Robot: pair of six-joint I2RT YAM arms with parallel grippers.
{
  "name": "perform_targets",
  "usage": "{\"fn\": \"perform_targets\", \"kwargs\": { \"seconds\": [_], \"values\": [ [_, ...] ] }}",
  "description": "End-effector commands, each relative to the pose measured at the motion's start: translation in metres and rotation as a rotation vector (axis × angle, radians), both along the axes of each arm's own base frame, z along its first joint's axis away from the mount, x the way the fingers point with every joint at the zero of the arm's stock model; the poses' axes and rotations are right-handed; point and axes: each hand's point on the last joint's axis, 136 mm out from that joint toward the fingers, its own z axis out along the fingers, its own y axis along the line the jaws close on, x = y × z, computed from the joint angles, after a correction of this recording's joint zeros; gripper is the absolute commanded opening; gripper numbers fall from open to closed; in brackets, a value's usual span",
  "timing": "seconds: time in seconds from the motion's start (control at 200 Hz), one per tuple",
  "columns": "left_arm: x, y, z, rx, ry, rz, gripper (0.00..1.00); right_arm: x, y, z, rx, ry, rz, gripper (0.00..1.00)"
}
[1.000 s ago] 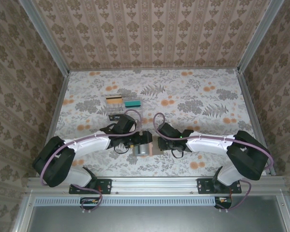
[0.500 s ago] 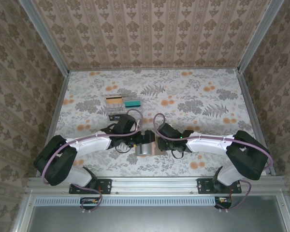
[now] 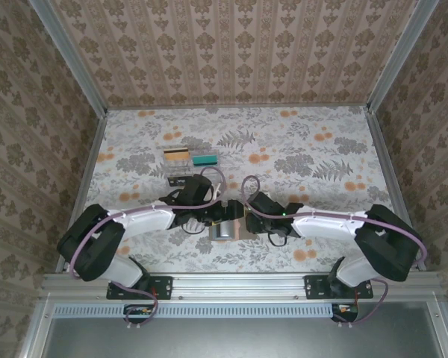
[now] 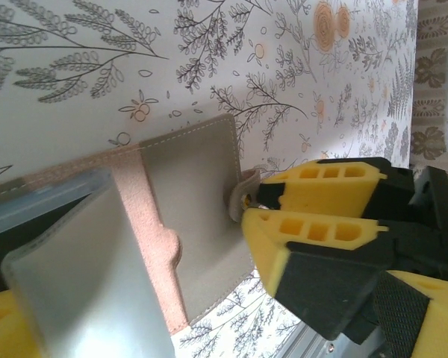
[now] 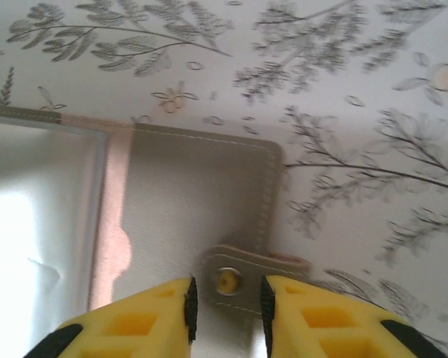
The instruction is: Take the credit cards out of the card holder
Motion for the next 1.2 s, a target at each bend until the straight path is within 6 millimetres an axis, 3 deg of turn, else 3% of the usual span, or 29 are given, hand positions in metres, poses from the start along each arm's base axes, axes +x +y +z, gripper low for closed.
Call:
{"fn": "perform_targets", "kwargs": {
  "seconds": [0.0,0.15,0.395,0.53,0.68,0.9,1.195],
  "values": [
    [0.003,-0.022,0.017,-0.059,-0.017,-0.053,1.0,0.004,-0.026,0.02,0.021,-0.061,-0.094,0.34],
    [0.008,-0.044,0.015,-0.065,0.0,-0.093,0.98,-0.006,-0.05,0.033,0.064,-0.085,-0.137,0.37],
    [0.013,-0.069,0.0,-0.029,0.046,-0.134,0.95,-0.022,-0.056,0.042,0.145,-0.097,-0.121,0.38],
    [0.02,-0.06,-0.008,0.033,0.044,-0.089,0.95,-0.026,-0.043,0.048,0.225,-0.099,-0.08,0.32],
    [0.022,-0.048,-0.023,0.107,0.064,-0.051,0.95,-0.031,-0.015,0.056,0.351,-0.091,-0.004,0.25],
    [0.026,-0.049,-0.022,0.116,0.061,-0.031,0.95,-0.034,0.021,0.065,0.412,-0.094,0.084,0.2],
    [0.037,-0.048,-0.005,0.101,0.027,0.008,0.95,-0.037,0.06,0.042,0.372,-0.033,0.154,0.15]
  ]
}}
